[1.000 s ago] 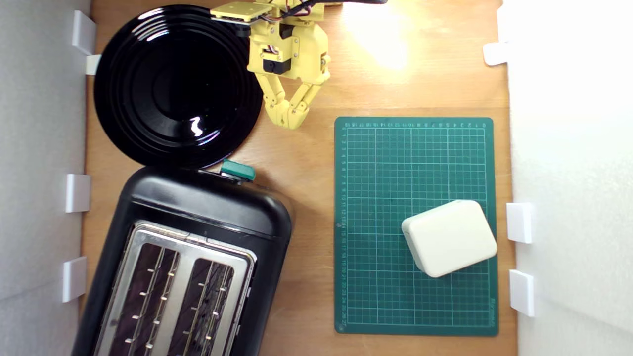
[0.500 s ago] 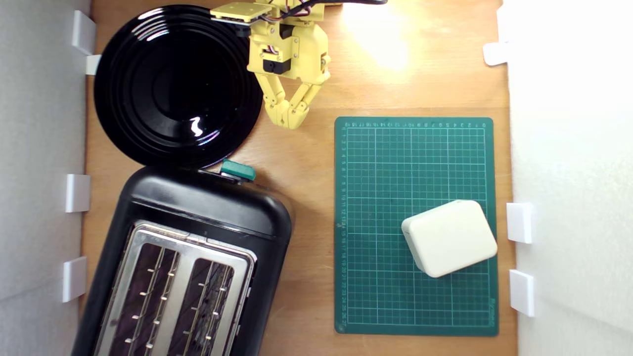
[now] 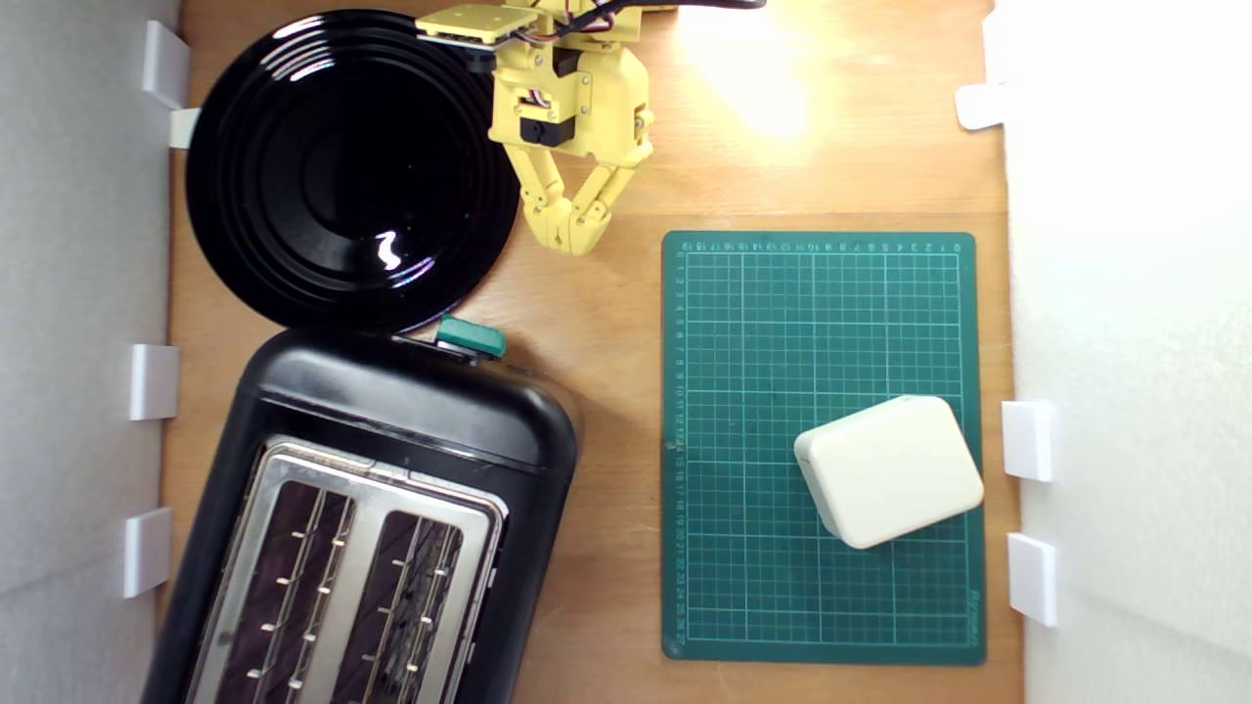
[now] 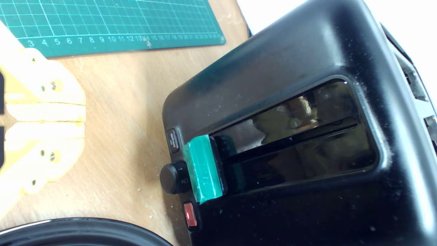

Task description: Start toaster

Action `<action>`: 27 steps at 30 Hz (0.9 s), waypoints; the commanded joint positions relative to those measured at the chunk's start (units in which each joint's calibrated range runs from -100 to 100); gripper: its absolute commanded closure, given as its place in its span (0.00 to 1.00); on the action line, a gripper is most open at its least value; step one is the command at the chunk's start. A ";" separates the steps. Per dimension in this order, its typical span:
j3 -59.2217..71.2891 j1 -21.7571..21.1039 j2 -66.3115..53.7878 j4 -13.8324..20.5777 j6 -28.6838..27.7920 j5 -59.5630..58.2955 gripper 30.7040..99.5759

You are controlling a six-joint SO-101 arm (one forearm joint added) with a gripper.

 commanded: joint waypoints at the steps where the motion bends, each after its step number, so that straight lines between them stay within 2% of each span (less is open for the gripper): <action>1: 0.28 0.17 -0.83 0.43 -0.06 -0.27 0.99; 4: 0.28 0.72 -0.83 0.43 -0.06 -0.27 0.99; 9: 0.28 -1.10 -0.83 0.06 -1.01 5.30 0.99; 15: 0.28 -5.63 -0.83 0.34 -8.61 7.61 0.99; 19: 0.28 -8.01 -0.83 0.34 -10.44 7.70 0.99; 23: 0.28 -12.21 -0.83 0.43 -12.49 8.04 0.99; 27: 0.28 -13.32 -0.83 0.43 -13.12 8.04 0.99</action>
